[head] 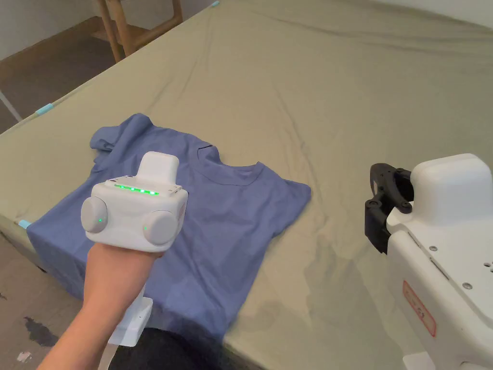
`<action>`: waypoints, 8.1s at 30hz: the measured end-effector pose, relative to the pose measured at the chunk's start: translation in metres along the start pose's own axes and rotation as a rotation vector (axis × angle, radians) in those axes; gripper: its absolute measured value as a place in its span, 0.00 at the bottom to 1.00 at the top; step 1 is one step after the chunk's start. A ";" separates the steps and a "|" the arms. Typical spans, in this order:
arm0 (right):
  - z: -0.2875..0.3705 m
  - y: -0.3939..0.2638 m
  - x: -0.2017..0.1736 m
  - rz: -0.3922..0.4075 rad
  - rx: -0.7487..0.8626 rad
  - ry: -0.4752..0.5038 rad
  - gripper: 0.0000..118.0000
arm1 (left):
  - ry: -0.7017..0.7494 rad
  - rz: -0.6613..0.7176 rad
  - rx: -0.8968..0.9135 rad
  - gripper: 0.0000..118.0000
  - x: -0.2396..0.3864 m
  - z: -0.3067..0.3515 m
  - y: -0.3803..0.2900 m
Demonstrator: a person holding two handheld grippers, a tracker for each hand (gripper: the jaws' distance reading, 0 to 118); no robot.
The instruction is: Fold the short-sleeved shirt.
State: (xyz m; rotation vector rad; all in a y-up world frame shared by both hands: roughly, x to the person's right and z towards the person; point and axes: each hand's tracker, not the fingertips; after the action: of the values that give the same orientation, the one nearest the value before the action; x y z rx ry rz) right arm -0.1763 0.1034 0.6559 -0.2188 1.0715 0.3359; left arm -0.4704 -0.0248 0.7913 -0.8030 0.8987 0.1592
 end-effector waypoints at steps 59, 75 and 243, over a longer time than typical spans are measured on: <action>0.101 -0.017 0.103 -0.157 0.065 -0.298 0.01 | -0.300 0.127 0.855 0.05 -0.011 0.233 0.143; 0.182 -0.057 0.185 -0.219 0.048 -0.573 0.01 | -0.679 -0.329 0.941 0.05 0.237 0.283 0.208; 0.126 0.175 0.404 0.108 0.267 -0.830 0.05 | -0.295 0.010 0.826 0.01 0.077 0.254 0.366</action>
State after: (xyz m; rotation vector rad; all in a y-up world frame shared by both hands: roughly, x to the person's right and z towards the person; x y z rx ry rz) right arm 0.0375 0.3733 0.3546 0.2127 0.2969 0.3306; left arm -0.4215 0.3909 0.6209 -0.0011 0.6027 -0.0874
